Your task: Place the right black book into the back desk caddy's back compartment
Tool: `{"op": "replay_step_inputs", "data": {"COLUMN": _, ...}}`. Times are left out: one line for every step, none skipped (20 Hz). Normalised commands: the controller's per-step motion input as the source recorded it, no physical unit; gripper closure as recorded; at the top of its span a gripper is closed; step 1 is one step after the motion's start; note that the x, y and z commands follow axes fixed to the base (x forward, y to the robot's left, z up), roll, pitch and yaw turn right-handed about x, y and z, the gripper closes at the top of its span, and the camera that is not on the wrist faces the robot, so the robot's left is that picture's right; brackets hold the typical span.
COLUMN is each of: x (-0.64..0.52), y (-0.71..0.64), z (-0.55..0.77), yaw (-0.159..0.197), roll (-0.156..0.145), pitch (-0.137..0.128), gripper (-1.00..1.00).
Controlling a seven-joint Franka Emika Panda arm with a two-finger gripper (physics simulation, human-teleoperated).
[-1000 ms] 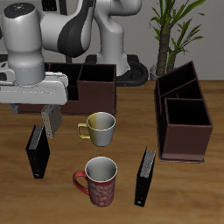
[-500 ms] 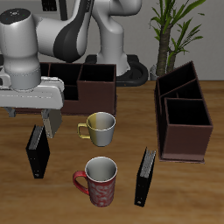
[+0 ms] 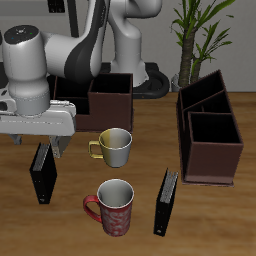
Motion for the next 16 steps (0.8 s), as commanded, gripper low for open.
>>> {"op": "replay_step_inputs", "data": {"x": 0.05, "y": -0.01, "z": -0.21, "yaw": -0.02, "roll": -0.037, "pitch": -0.041, "gripper": -1.0}}
{"op": "replay_step_inputs", "data": {"x": 0.01, "y": 0.12, "z": -0.3, "yaw": 0.036, "roll": 0.002, "pitch": 0.01, "gripper": -1.0}}
{"op": "replay_step_inputs", "data": {"x": 0.12, "y": 0.09, "z": -0.3, "yaw": 0.072, "roll": 0.059, "pitch": 0.019, "gripper": -1.0}}
{"op": "replay_step_inputs", "data": {"x": 0.06, "y": 0.01, "z": -0.27, "yaw": -0.056, "roll": -0.005, "pitch": 0.042, "gripper": -1.0}}
{"op": "replay_step_inputs", "data": {"x": 0.03, "y": -0.02, "z": -0.2, "yaw": -0.028, "roll": 0.037, "pitch": -0.023, "gripper": -1.0}}
{"op": "replay_step_inputs", "data": {"x": 0.02, "y": 0.05, "z": -0.22, "yaw": -0.043, "roll": 0.007, "pitch": 0.026, "gripper": -1.0}}
{"op": "replay_step_inputs", "data": {"x": 0.04, "y": 0.0, "z": -0.29, "yaw": 0.093, "roll": -0.021, "pitch": -0.012, "gripper": -1.0}}
{"op": "replay_step_inputs", "data": {"x": 0.05, "y": -0.05, "z": -0.19, "yaw": -0.056, "roll": 0.001, "pitch": 0.006, "gripper": -1.0}}
{"op": "replay_step_inputs", "data": {"x": 0.02, "y": 0.02, "z": -0.27, "yaw": -0.022, "roll": 0.009, "pitch": 0.037, "gripper": -1.0}}
{"op": "replay_step_inputs", "data": {"x": 0.04, "y": -0.07, "z": -0.16, "yaw": -0.009, "roll": -0.024, "pitch": -0.003, "gripper": -1.0}}
{"op": "replay_step_inputs", "data": {"x": 0.02, "y": 0.0, "z": -0.35, "yaw": -0.03, "roll": 0.054, "pitch": 0.023, "gripper": -1.0}}
{"op": "replay_step_inputs", "data": {"x": 0.05, "y": -0.1, "z": -0.27, "yaw": 0.0, "roll": -0.017, "pitch": 0.031, "gripper": -1.0}}
{"op": "replay_step_inputs", "data": {"x": 0.0, "y": -0.02, "z": -0.26, "yaw": 0.008, "roll": -0.03, "pitch": 0.024, "gripper": -1.0}}
{"op": "replay_step_inputs", "data": {"x": -0.03, "y": 0.0, "z": -0.24, "yaw": -0.019, "roll": 0.054, "pitch": 0.026, "gripper": -1.0}}
{"op": "replay_step_inputs", "data": {"x": 0.02, "y": -0.01, "z": -0.22, "yaw": 0.052, "roll": -0.013, "pitch": 0.002, "gripper": -1.0}}
{"op": "replay_step_inputs", "data": {"x": -0.04, "y": 0.07, "z": -0.16, "yaw": 0.003, "roll": -0.011, "pitch": 0.006, "gripper": -1.0}}
